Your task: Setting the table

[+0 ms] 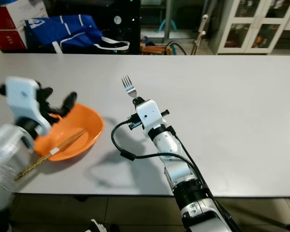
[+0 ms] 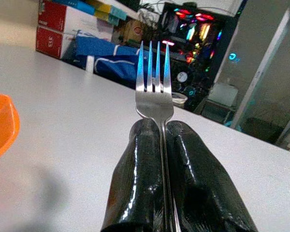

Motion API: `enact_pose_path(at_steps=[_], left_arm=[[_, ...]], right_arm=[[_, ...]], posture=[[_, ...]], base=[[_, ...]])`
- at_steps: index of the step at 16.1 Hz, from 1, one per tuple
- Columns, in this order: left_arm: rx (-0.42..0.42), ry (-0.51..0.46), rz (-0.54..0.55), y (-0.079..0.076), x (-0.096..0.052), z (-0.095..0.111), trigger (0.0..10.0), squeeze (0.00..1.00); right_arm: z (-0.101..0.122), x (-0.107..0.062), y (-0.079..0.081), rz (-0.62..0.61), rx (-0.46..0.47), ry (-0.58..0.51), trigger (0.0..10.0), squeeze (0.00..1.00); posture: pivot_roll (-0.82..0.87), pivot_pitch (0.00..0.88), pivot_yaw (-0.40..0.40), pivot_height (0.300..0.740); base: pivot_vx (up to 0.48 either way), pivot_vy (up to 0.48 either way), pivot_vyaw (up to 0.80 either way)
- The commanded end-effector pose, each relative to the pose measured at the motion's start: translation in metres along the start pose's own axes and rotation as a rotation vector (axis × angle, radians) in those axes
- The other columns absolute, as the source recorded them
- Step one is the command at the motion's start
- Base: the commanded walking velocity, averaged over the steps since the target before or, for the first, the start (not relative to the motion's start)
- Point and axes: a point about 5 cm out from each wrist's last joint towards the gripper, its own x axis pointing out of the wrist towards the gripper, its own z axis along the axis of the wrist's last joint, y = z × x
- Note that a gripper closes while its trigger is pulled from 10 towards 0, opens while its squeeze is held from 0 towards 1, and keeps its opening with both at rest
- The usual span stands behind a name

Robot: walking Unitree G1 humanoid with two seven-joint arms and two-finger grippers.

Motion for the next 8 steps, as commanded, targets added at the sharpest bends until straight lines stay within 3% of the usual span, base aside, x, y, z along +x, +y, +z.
enact_pose_path(at_steps=[1,3,5,8], left_arm=[[-0.060,0.047,-0.061,-0.003,-0.001,0.002,10.0,0.00],[-0.193,0.104,-0.192,-0.017,-0.001,0.006,10.0,0.00],[-0.254,0.184,-0.314,-0.033,-0.006,0.001,10.0,0.00],[-0.299,0.219,-0.385,-0.038,-0.008,0.009,10.0,0.00]], right_arm=[[0.004,0.005,-0.003,-0.007,-0.006,-0.021,0.0,0.00],[0.001,0.007,-0.002,0.003,-0.009,-0.003,0.0,0.00],[-0.002,0.014,0.000,0.019,-0.009,0.018,0.0,0.00],[-0.005,0.023,0.006,0.069,-0.010,0.052,0.0,0.00]], posture=[[0.02,0.033,0.065,0.740],[0.04,0.028,0.065,0.740],[0.04,0.027,0.064,0.740],[0.05,0.026,0.064,0.740]], base=[[0.000,0.000,0.00],[0.000,0.000,0.00],[0.000,0.000,0.00],[0.000,0.000,0.00]])
